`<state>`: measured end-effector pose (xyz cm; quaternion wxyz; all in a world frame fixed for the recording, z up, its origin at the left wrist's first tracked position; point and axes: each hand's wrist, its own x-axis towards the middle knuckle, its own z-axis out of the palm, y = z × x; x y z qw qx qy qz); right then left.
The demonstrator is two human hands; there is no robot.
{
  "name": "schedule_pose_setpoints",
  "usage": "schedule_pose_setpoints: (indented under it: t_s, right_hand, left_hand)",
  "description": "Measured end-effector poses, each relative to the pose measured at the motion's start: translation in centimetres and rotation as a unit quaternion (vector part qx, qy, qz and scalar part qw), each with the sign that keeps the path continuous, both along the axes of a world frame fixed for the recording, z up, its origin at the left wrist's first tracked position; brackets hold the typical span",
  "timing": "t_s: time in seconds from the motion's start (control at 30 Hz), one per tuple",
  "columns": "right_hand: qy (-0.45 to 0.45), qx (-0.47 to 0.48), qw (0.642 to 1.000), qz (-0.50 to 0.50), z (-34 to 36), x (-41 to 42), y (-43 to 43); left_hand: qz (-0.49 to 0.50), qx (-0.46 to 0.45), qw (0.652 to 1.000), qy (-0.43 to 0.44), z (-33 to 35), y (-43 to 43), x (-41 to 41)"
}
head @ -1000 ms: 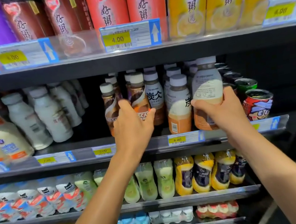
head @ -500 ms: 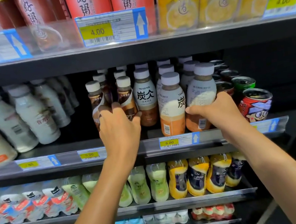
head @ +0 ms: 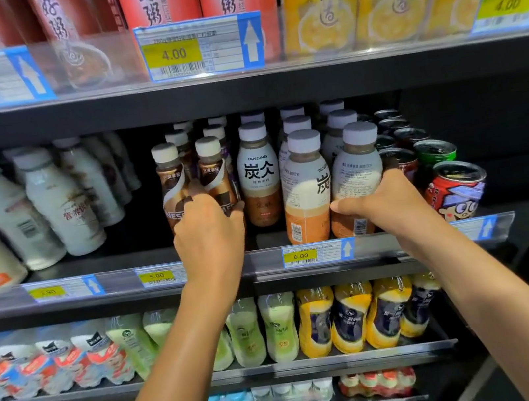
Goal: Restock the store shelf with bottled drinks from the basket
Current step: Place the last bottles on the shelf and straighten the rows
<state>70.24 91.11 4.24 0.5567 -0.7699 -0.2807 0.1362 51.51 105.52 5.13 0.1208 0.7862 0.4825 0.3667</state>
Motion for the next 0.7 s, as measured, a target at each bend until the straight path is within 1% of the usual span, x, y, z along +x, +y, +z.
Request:
schedule_pose_setpoints:
  t_s: [0.27,0.4,0.47,0.53,0.57,0.6,0.7]
  right_hand:
    - [-0.016,-0.004,1.0,0.008,0.0,-0.1,-0.2]
    - [-0.01,-0.015,1.0,0.021,0.7,-0.5,-0.6]
    - [-0.002,-0.023,1.0,0.021,1.5,-0.9,-1.2]
    - [-0.003,-0.017,1.0,0.016,2.3,-1.4,-2.1]
    - [-0.012,-0.004,1.0,0.014,2.8,-1.6,-2.7]
    - [-0.023,0.015,1.0,0.012,3.1,-1.6,-3.3]
    - [-0.042,0.085,0.996,-0.004,3.7,-1.5,-5.0]
  left_hand:
    - [-0.017,-0.003,1.0,-0.024,0.0,-0.1,-0.3]
    - [-0.03,-0.003,0.997,-0.076,0.1,-0.3,-0.9]
    - [-0.044,0.029,0.993,-0.102,0.1,-0.7,-1.1]
    - [-0.081,0.078,0.987,-0.115,0.1,-1.2,-1.1]
    - [-0.112,0.085,0.983,-0.122,0.1,-1.5,-1.0]
    - [-0.147,0.076,0.977,-0.137,0.2,-2.0,-0.8]
    - [-0.237,-0.002,0.952,-0.193,0.5,-3.9,0.0]
